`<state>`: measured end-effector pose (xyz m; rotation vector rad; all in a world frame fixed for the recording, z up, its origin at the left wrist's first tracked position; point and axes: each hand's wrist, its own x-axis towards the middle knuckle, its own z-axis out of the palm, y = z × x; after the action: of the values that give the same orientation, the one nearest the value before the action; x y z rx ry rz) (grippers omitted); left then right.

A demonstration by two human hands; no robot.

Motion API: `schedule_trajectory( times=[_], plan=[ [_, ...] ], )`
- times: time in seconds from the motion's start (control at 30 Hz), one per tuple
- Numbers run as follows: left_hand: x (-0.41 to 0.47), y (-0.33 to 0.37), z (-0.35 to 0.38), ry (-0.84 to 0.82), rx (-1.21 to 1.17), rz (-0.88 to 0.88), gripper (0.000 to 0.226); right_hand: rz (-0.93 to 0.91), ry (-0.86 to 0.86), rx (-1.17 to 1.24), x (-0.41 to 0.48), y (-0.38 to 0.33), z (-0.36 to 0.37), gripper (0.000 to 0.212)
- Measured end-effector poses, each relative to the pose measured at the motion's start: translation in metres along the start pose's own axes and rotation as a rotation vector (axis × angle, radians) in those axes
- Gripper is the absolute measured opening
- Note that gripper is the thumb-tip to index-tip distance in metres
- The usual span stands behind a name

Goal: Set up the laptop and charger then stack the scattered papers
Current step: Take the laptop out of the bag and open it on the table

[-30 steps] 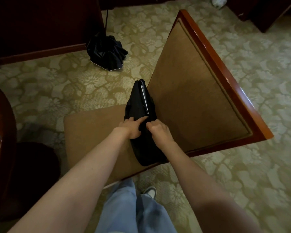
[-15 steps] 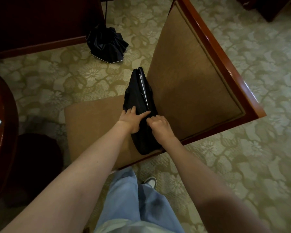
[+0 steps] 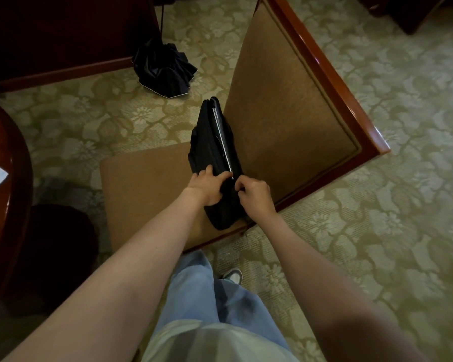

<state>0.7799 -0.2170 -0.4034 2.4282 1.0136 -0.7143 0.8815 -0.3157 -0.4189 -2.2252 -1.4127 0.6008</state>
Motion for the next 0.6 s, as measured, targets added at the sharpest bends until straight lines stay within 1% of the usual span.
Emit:
schedule_trajectory(
  times=[0.23, 0.37, 0.47, 0.6],
  plan=[
    [-0.011, 0.012, 0.009, -0.002, 0.002, -0.011, 0.058, 0.02, -0.016, -0.019, -0.018, 0.002, -0.003, 0.018],
    [-0.016, 0.019, 0.015, -0.014, -0.009, -0.01, 0.054, 0.05, -0.061, -0.041, -0.029, 0.007, -0.005, 0.017],
    [-0.02, 0.025, 0.02, -0.013, -0.03, -0.011, 0.05, 0.08, -0.072, -0.012, -0.039, 0.01, -0.006, 0.016],
    [-0.023, 0.028, 0.023, -0.005, -0.054, -0.023, 0.045, 0.074, -0.122, -0.061, -0.054, 0.018, -0.004, 0.017]
  ],
)
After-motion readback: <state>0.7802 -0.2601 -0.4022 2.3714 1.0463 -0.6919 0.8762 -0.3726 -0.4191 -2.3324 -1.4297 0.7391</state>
